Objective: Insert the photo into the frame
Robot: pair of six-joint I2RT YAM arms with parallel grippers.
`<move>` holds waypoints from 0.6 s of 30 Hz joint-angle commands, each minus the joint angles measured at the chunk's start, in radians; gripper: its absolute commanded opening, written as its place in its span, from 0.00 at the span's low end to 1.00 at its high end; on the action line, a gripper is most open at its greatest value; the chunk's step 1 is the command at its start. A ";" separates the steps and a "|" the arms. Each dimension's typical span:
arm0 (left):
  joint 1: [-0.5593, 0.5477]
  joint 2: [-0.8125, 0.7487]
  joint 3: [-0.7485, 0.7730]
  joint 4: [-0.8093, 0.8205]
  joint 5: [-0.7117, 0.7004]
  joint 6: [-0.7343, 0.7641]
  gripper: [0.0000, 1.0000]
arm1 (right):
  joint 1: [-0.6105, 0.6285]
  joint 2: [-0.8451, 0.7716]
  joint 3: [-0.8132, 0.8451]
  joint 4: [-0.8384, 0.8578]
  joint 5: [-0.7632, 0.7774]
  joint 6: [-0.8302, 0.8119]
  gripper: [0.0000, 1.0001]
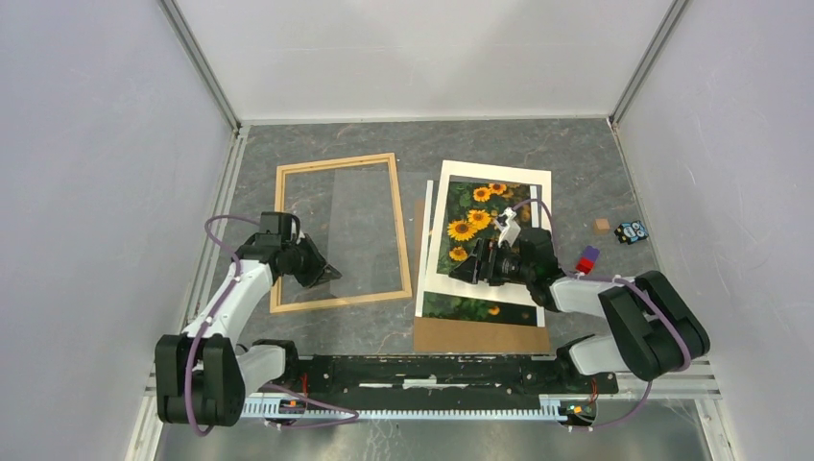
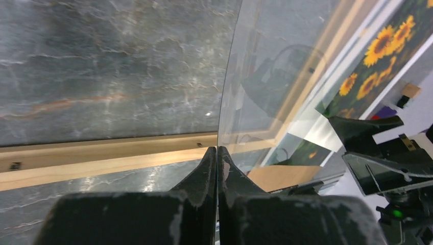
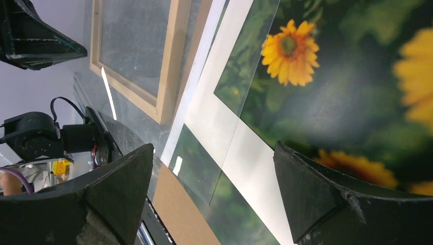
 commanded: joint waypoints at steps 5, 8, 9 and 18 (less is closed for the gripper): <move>0.099 0.041 0.038 -0.013 -0.081 0.089 0.02 | 0.065 0.121 0.035 0.229 -0.048 0.180 0.86; 0.123 0.050 0.048 -0.010 -0.083 0.096 0.02 | 0.077 0.156 0.035 0.279 -0.051 0.218 0.83; 0.131 0.057 0.056 -0.010 -0.080 0.100 0.02 | 0.083 0.166 0.037 0.298 -0.052 0.230 0.82; 0.157 0.126 0.078 0.000 -0.045 0.140 0.02 | 0.125 0.286 0.128 0.359 -0.041 0.300 0.79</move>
